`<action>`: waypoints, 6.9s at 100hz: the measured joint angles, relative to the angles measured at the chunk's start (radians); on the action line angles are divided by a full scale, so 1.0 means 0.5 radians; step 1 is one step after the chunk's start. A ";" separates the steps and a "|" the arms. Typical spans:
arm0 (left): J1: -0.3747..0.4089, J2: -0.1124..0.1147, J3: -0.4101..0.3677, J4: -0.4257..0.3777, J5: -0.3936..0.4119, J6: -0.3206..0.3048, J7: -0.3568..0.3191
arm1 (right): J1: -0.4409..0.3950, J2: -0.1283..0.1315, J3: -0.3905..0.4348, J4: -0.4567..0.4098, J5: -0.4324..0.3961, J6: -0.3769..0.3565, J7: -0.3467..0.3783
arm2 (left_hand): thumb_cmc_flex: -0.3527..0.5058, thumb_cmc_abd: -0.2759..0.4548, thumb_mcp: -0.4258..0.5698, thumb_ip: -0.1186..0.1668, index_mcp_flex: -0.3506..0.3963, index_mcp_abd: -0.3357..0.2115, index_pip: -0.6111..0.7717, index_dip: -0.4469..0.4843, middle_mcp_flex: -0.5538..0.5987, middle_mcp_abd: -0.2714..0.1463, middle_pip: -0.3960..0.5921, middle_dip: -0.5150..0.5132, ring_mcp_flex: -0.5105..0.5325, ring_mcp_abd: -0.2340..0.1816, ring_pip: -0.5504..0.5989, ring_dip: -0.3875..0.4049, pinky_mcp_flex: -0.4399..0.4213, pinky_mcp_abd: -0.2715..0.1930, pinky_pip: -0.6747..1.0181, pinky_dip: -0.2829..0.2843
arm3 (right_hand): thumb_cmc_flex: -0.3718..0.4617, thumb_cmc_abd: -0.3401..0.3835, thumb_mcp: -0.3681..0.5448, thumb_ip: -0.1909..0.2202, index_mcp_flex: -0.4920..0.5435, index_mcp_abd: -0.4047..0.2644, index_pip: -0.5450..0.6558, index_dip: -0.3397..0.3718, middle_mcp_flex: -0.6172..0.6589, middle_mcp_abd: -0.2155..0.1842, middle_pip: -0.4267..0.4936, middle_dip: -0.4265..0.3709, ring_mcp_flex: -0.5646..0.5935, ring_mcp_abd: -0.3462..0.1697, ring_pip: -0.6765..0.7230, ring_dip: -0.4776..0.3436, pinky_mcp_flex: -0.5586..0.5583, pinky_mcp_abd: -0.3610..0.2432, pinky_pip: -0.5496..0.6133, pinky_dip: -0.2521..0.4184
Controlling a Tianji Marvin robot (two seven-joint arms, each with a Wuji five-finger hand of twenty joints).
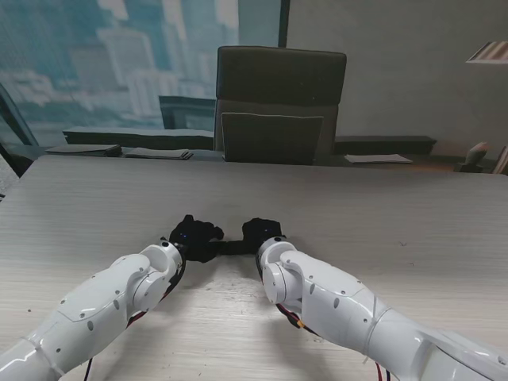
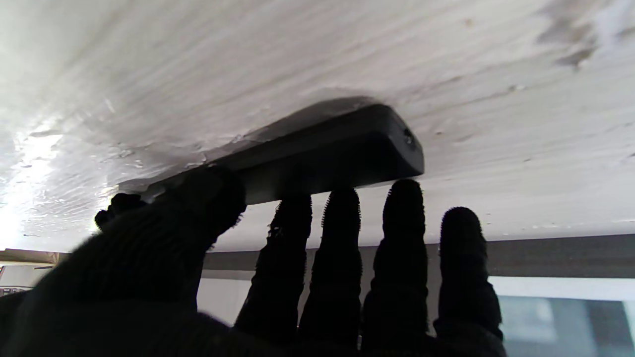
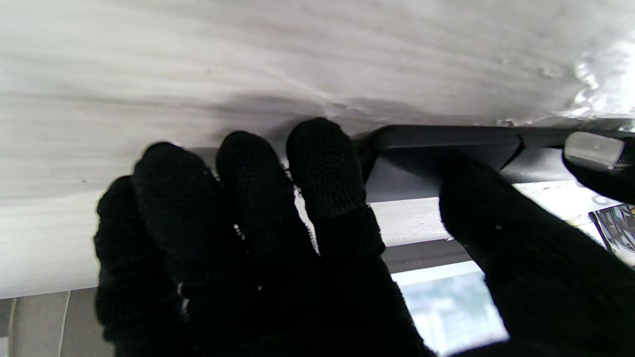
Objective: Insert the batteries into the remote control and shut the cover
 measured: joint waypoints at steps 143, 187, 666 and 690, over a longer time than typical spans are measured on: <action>-0.006 -0.002 0.016 0.016 0.018 -0.003 0.036 | -0.018 0.044 0.056 -0.049 -0.077 0.089 0.040 | 0.001 0.006 0.003 0.000 0.004 0.009 0.014 0.004 0.006 -0.005 0.027 0.000 0.017 -0.007 0.025 0.003 0.000 -0.001 0.000 0.000 | 0.011 -0.062 -0.020 0.000 -0.045 -0.076 -0.095 0.068 -0.081 0.001 0.000 0.000 -0.081 -0.003 -0.031 0.000 -0.070 -0.011 -0.002 0.000; -0.009 -0.002 0.030 0.028 0.026 -0.017 0.069 | -0.018 0.048 0.070 -0.040 -0.106 0.052 -0.041 | 0.001 0.007 0.023 0.000 0.004 0.009 0.014 0.004 0.011 -0.006 0.027 0.000 0.022 -0.003 0.025 0.003 -0.019 -0.001 -0.010 0.000 | -0.112 -0.056 -0.141 0.000 -0.479 -0.012 -0.427 0.118 -0.433 0.024 -0.023 0.000 -0.287 -0.055 -0.179 0.007 -0.216 -0.065 -0.059 -0.005; -0.016 0.025 0.015 0.016 0.049 -0.021 0.040 | 0.146 -0.139 -0.071 0.261 0.124 -0.063 0.003 | 0.084 -0.154 0.069 -0.073 -0.017 -0.047 0.496 0.158 0.058 0.015 0.301 0.126 0.088 -0.032 0.031 0.002 -0.022 -0.002 -0.073 0.000 | -0.086 -0.142 0.099 -0.045 -0.355 0.028 0.076 0.233 -0.227 -0.004 0.167 0.000 -0.080 -0.097 -0.001 0.030 -0.139 -0.103 -0.048 -0.005; -0.021 0.023 0.018 0.017 0.043 -0.027 0.035 | 0.144 -0.133 -0.072 0.253 0.119 -0.066 0.003 | 0.109 -0.178 0.065 -0.103 0.001 -0.047 0.496 0.156 0.074 0.022 0.306 0.127 0.162 -0.033 0.088 0.027 -0.018 -0.002 -0.067 0.000 | -0.066 -0.106 0.081 -0.045 -0.351 0.022 0.062 0.233 -0.227 -0.004 0.167 0.000 -0.080 -0.096 -0.001 0.030 -0.139 -0.103 -0.048 -0.005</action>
